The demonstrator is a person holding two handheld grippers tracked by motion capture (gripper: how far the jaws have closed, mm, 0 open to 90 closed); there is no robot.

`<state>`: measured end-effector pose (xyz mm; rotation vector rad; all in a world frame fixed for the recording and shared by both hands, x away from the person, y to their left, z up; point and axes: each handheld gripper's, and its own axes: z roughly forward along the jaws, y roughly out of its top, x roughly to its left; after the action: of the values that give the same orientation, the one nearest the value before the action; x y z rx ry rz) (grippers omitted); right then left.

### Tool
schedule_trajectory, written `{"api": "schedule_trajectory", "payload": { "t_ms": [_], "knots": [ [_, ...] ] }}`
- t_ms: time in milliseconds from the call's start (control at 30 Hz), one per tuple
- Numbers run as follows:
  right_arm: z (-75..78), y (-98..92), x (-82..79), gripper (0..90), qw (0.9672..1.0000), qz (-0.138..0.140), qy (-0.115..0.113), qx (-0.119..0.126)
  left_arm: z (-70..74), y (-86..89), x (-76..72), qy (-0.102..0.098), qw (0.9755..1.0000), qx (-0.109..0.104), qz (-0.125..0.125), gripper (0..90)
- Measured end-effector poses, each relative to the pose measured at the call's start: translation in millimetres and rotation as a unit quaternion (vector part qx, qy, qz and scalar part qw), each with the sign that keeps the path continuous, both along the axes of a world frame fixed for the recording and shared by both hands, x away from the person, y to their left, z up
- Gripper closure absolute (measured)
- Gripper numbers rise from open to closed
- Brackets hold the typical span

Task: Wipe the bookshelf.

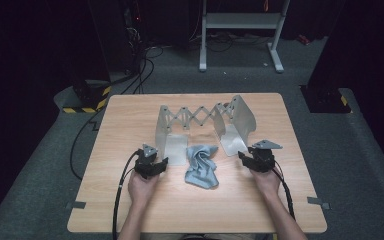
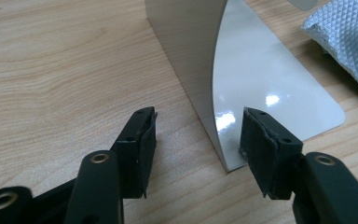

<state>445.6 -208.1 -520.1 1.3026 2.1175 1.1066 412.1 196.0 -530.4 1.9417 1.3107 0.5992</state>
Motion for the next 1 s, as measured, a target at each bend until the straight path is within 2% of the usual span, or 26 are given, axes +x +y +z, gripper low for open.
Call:
{"api": "schedule_trajectory", "payload": {
  "t_ms": [67, 133, 167, 200, 267, 333, 367, 400, 433, 467, 500, 533, 567, 633, 667, 767, 800, 833, 900, 967, 1000],
  "knots": [
    [-0.7, -6.7, 10.4, 60.1, 0.9999, 0.003, 0.015, 0.008, 0.0, 0.0, 0.0, 0.000, 1.0000, 0.000, 0.000, 45.5],
    [-0.6, -8.7, 16.0, 60.5, 0.9998, 0.002, 0.018, 0.007, 0.0, 0.0, 0.0, 0.000, 1.0000, 0.000, 0.000, 45.3],
    [-0.8, -10.6, 25.1, 61.7, 0.9998, -0.011, 0.012, -0.012, -0.1, 0.0, 0.0, 0.000, 1.0000, 0.000, 0.000, 45.2],
    [-2.0, -11.6, 29.0, 62.5, 0.9997, -0.017, 0.007, -0.017, -0.1, -0.2, 0.1, 0.000, 1.0000, 0.000, 0.003, 44.9],
    [-5.5, -14.9, 33.9, 62.8, 0.9997, -0.022, 0.009, 0.000, -0.2, -0.1, 0.0, 0.001, 1.0000, 0.000, 0.006, 42.7],
    [-5.3, -15.2, 34.8, 62.3, 0.9997, -0.024, 0.007, 0.001, -0.2, -0.2, -0.3, 0.000, 1.0000, 0.001, 0.006, 41.9],
    [-5.2, -12.0, 35.7, 62.1, 0.9998, -0.020, 0.000, -0.010, -0.2, -0.6, -1.2, 0.002, 1.0000, -0.001, 0.008, 41.9],
    [-5.5, -9.8, 37.0, 61.9, 0.9997, -0.015, 0.004, -0.021, -0.2, -0.5, -1.6, 0.002, 1.0000, -0.002, 0.009, 41.9],
    [-5.5, -9.8, 37.0, 61.9, 0.9997, -0.015, 0.004, -0.021, -0.2, -0.5, -1.6, 0.002, 1.0000, -0.002, 0.009, 43.1],
    [-6.3, -4.1, 41.1, 61.0, 0.9990, -0.005, 0.010, -0.044, -0.1, 0.1, -3.5, -0.001, 0.9999, -0.003, 0.012, 47.2],
    [-6.4, -2.1, 41.8, 61.1, 0.9986, -0.006, 0.007, -0.051, 0.3, 0.3, -4.1, 0.001, 0.9999, 0.000, 0.013, 47.6],
    [-6.0, -1.0, 41.7, 61.0, 0.9983, -0.008, -0.006, -0.057, 0.9, 0.2, -5.0, 0.004, 0.9999, 0.000, 0.013, 46.8],
    [-5.8, -0.9, 42.2, 60.9, 0.9985, -0.004, -0.009, -0.053, 2.0, -0.3, -6.6, 0.006, 0.9999, 0.003, 0.013, 46.3],
    [-6.7, 0.5, 45.1, 56.1, 0.9979, -0.007, 0.009, -0.063, 5.3, -3.0, -13.4, -0.003, 0.9999, 0.003, 0.013, 46.0],
    [-6.8, 0.8, 45.8, 54.8, 0.9978, -0.010, 0.007, -0.065, 7.7, -4.4, -17.0, -0.008, 0.9999, -0.002, 0.011, 46.0],
    [-6.7, -1.2, 47.7, 63.3, 0.9985, -0.016, 0.017, -0.050, 13.5, -8.2, -23.6, -0.010, 0.9999, -0.007, 0.003, 44.3],
    [-6.7, -1.2, 47.7, 63.3, 0.9985, -0.016, 0.017, -0.050, 16.0, -10.9, -26.8, -0.012, 0.9999, -0.012, -0.002, 44.3],
    [-6.7, -0.5, 47.4, 73.2, 0.9986, -0.011, 0.015, -0.050, 20.3, -16.9, -32.9, -0.015, 0.9996, -0.015, -0.017, 43.4],
    [-6.8, 3.5, 45.0, 79.7, 0.9979, -0.004, 0.006, -0.065, 22.9, -23.9, -36.3, -0.013, 0.9992, -0.017, -0.033, 42.1],
    [-6.9, 7.9, 41.9, 83.8, 0.9965, -0.011, -0.003, -0.082, 24.0, -31.8, -38.1, -0.013, 0.9986, -0.020, -0.047, 41.3],
    [-7.0, 7.6, 41.3, 86.2, 0.9966, -0.014, -0.002, -0.081, 24.3, -36.0, -38.3, -0.012, 0.9982, -0.020, -0.054, 40.7]
  ]
}}
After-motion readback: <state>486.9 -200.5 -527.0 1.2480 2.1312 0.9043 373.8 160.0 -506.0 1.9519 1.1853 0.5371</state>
